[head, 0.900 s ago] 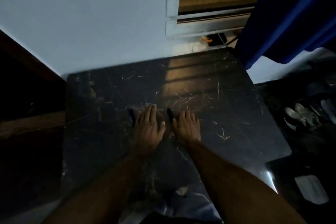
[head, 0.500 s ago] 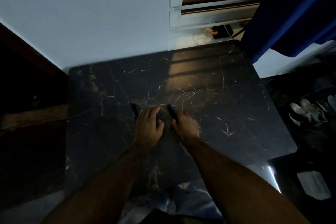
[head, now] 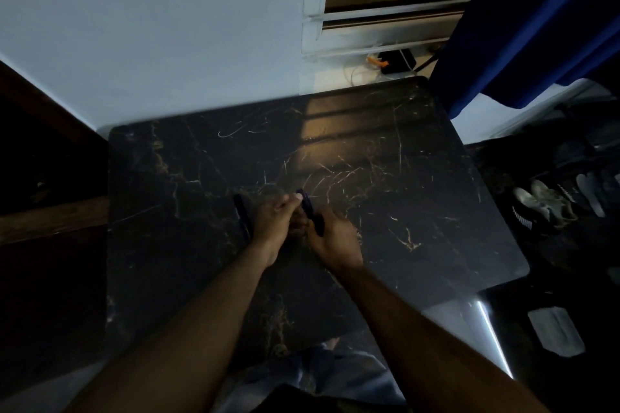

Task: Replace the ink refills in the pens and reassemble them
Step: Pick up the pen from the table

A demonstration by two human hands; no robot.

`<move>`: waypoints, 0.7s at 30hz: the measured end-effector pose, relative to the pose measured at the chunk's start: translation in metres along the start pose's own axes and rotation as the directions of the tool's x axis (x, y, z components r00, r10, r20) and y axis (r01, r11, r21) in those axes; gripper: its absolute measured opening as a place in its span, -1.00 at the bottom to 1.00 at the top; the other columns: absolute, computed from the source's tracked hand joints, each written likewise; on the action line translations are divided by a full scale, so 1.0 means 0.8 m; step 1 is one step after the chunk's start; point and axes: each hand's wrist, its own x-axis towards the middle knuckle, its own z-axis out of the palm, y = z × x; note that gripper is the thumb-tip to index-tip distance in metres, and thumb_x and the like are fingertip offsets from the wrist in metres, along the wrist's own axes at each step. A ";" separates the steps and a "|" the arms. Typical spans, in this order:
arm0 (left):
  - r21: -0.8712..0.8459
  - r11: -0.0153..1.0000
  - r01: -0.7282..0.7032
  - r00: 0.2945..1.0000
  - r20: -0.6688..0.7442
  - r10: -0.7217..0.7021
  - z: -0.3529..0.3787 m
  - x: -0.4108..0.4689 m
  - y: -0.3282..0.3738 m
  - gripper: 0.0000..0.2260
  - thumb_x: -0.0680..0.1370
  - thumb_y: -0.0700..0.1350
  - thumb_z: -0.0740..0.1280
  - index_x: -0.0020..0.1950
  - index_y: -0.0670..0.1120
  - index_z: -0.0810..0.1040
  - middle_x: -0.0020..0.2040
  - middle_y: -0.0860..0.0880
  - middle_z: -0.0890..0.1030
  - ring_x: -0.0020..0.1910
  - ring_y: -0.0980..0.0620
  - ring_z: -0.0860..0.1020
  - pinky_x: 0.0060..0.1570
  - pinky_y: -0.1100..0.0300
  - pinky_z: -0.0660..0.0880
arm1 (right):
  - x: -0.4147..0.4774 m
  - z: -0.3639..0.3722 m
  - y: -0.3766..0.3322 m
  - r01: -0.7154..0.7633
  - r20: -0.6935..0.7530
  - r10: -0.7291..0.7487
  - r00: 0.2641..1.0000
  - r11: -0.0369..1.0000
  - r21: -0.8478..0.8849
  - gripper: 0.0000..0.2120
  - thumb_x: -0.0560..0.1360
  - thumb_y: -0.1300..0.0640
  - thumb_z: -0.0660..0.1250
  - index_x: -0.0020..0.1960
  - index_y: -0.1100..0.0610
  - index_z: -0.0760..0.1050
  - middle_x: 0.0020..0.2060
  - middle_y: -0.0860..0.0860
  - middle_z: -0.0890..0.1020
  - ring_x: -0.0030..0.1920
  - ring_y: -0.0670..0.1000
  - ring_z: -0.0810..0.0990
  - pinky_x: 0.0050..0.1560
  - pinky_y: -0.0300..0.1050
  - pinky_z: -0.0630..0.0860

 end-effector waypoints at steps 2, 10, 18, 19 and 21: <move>0.009 0.999 -0.038 0.994 0.105 0.037 -0.006 -0.008 0.012 -0.89 0.67 -0.07 0.47 0.01 -0.07 0.73 -0.22 -0.02 0.72 -0.22 -0.01 0.69 -0.25 0.16 0.66 | -0.012 -0.011 -0.003 0.080 -0.052 -0.078 0.996 0.995 0.051 -0.82 0.66 0.12 0.41 0.23 0.15 0.61 -0.08 -0.05 0.57 -0.17 -0.08 0.50 -0.22 -0.42 0.28; 0.148 0.946 -0.290 0.916 0.329 0.229 -0.027 -0.067 0.022 -0.89 0.67 -0.07 0.45 0.11 -0.03 0.76 -0.05 -0.07 0.78 -0.07 -0.07 0.76 -0.14 0.13 0.66 | -0.071 -0.059 -0.053 -0.114 0.042 0.113 0.993 0.782 0.612 -0.82 0.69 -0.01 0.30 0.10 0.00 0.66 -0.14 -0.14 0.68 -0.15 -0.12 0.63 -0.12 -0.17 0.54; -0.042 0.840 -0.541 0.805 0.266 0.531 -0.026 -0.107 0.060 -0.78 0.66 0.11 0.43 0.16 0.00 0.75 -0.14 -0.11 0.72 -0.27 0.02 0.66 -0.38 0.15 0.61 | -0.074 -0.106 -0.098 0.124 -0.106 -0.080 0.991 0.838 0.531 -0.78 0.74 -0.21 0.25 0.21 -0.20 0.63 -0.09 -0.25 0.72 -0.11 -0.10 0.73 -0.15 -0.29 0.56; -0.104 0.848 -0.519 0.822 0.208 0.529 -0.027 -0.102 0.062 -0.76 0.65 0.14 0.44 0.15 0.02 0.75 -0.14 -0.09 0.73 -0.28 0.05 0.66 -0.42 0.17 0.60 | -0.068 -0.108 -0.098 0.127 -0.105 -0.085 0.991 0.857 0.500 -0.80 0.74 -0.25 0.24 0.17 -0.26 0.62 -0.15 -0.29 0.69 -0.17 -0.16 0.70 -0.18 -0.37 0.48; -0.240 0.865 -0.441 0.890 0.011 0.456 -0.034 -0.079 0.062 -0.82 0.65 0.12 0.45 0.09 0.05 0.76 -0.18 0.01 0.72 -0.29 0.14 0.65 -0.45 0.23 0.57 | -0.060 -0.106 -0.088 0.057 -0.074 -0.027 0.997 0.894 0.445 -0.74 0.73 -0.29 0.19 0.02 -0.28 0.61 -0.28 -0.24 0.61 -0.28 -0.21 0.58 -0.24 -0.36 0.39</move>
